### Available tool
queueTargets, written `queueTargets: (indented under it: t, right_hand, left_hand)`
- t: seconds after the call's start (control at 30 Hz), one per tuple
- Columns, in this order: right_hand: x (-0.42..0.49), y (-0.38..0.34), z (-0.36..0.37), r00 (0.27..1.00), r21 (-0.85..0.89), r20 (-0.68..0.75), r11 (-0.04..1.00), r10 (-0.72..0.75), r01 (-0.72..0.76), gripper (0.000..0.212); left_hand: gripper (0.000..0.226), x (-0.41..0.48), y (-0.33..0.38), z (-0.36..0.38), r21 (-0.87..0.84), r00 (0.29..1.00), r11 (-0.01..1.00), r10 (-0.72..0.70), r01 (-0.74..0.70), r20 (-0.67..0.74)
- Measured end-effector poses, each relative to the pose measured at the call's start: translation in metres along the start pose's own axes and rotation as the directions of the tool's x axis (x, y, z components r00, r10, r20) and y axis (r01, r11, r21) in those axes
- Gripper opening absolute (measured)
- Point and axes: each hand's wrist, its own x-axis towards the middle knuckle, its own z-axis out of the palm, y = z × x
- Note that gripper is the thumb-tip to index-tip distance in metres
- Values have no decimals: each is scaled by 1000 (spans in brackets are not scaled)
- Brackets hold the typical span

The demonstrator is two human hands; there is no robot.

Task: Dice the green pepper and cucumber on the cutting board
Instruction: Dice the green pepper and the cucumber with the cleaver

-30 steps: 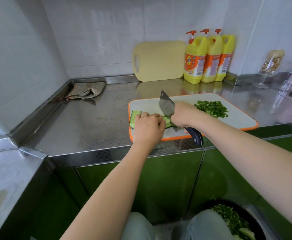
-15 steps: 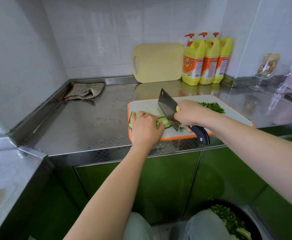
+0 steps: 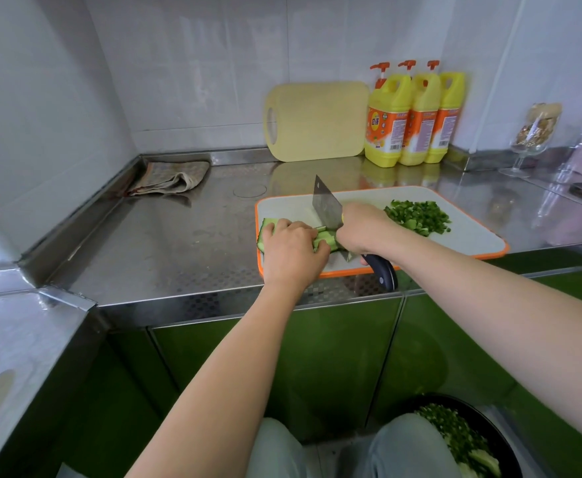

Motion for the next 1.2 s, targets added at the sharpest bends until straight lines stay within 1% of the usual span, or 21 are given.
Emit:
queueTargets:
  t: [0.1, 0.17, 0.23, 0.27, 0.33, 0.4, 0.57, 0.67, 0.73, 0.8, 0.87, 0.93, 1.07, 1.2]
  right_hand:
    - [-1, 10, -2, 999, 123, -48, 992, -5, 11, 7]
    - [-4, 11, -10, 998, 141, -59, 990, -22, 30, 8]
    - [-9, 8, -16, 999, 80, -5, 996, -43, 43, 10]
    - [-10, 6, -16, 998, 37, 26, 998, -50, 49, 13]
    - [-12, 4, -13, 997, -38, 65, 998, -50, 53, 24]
    - [-12, 3, -11, 995, -68, 83, 996, -54, 60, 29]
    - [-7, -1, -15, 989, -81, 142, 995, -48, 60, 13]
    - [2, -6, -1, 998, -139, 57, 989, -40, 48, 13]
    - [7, -4, 5, 999, -102, 4, 994, -37, 37, 11]
    - [9, 4, 6, 999, -9, -26, 1000, -23, 23, 7]
    - [7, 14, 2, 999, 87, -47, 996, -8, 12, 11]
    - [2, 18, -7, 999, 146, -51, 989, -13, 21, 10]
    - [-7, 14, -17, 998, 113, 56, 993, -39, 33, 12]
    - [-8, 10, -10, 995, 57, 70, 996, -66, 62, 15]
  left_hand:
    - [40, 0, 0, 1, -23, 1000, 1000, -4, 4, -1]
    - [32, 0, -1, 0, -30, 1000, 1000, -3, 3, -2]
    - [25, 0, -1, 1, -27, 1000, 1000, 2, -3, -5]
    - [26, 0, -2, 2, -22, 1000, 1000, 3, -3, -7]
    - [34, 0, -2, 3, -19, 1000, 1000, 0, 0, -14]
    - [41, 1, -1, 3, -22, 1000, 1000, 3, -3, -20]
    - [43, 0, -1, 3, -39, 1000, 999, 5, -5, -13]
    - [41, 0, -2, 3, -42, 1000, 999, 4, -4, -14]
    - [40, 0, -2, 2, -41, 1000, 999, 6, -6, -10]
    - [37, -1, -2, 1, -43, 1000, 999, 4, -4, -10]
    - [30, -1, -2, 1, -51, 1000, 999, -3, 2, -11]
    - [27, 0, -2, 1, -52, 1000, 999, -6, 5, -12]
    - [28, 0, -2, 1, -49, 1000, 999, 0, 0, -11]
    - [29, -1, -1, 2, -53, 1000, 999, -2, 1, -14]
